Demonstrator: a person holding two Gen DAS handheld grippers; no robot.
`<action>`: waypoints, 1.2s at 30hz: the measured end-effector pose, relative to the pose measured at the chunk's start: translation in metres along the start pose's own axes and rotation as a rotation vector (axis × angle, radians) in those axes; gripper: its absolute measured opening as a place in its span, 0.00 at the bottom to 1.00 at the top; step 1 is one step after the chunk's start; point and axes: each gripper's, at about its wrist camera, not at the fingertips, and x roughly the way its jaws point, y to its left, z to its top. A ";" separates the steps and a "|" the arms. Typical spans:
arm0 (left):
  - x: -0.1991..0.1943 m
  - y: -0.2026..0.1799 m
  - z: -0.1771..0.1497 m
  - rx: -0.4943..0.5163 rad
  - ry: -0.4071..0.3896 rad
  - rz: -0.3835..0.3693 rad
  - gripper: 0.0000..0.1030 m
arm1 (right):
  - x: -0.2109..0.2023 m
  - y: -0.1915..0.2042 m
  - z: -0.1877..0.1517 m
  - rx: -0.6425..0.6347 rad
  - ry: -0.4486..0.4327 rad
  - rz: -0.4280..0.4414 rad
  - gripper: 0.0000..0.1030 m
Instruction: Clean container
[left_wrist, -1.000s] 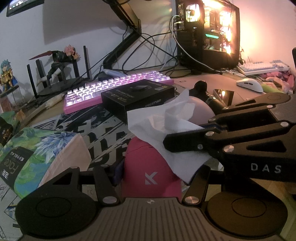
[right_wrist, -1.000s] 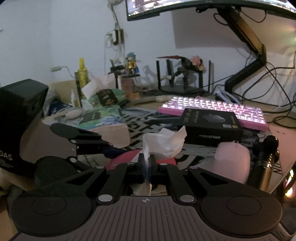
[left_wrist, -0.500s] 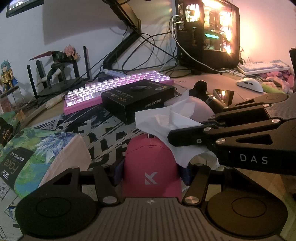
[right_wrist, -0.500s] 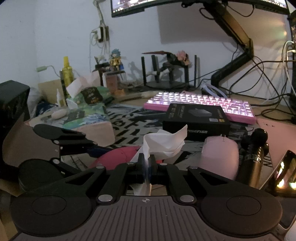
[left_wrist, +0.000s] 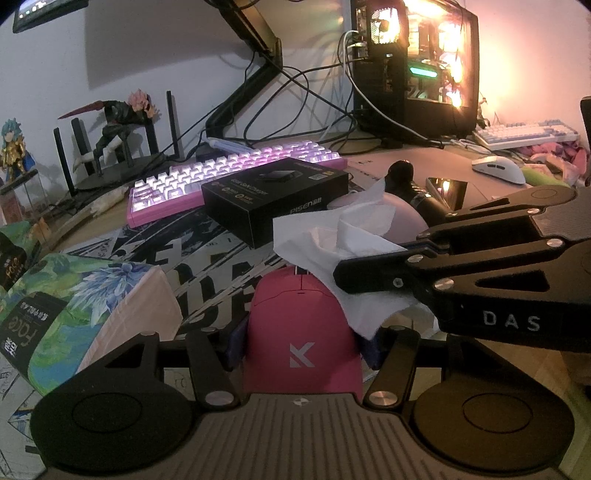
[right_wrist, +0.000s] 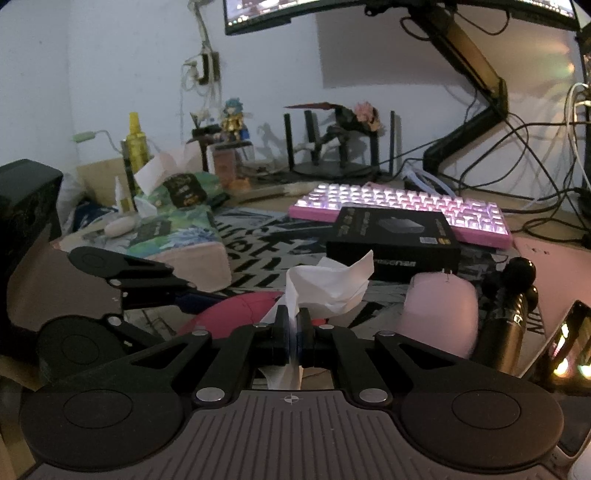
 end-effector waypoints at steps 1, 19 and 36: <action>0.000 0.000 0.000 0.000 0.000 0.000 0.58 | -0.001 -0.004 0.000 -0.001 -0.001 0.002 0.05; 0.000 0.001 0.000 -0.004 0.000 -0.003 0.58 | -0.007 -0.041 -0.003 0.005 0.006 -0.039 0.05; 0.000 0.000 0.000 -0.004 0.000 -0.002 0.58 | -0.009 -0.037 -0.003 -0.010 -0.005 -0.012 0.05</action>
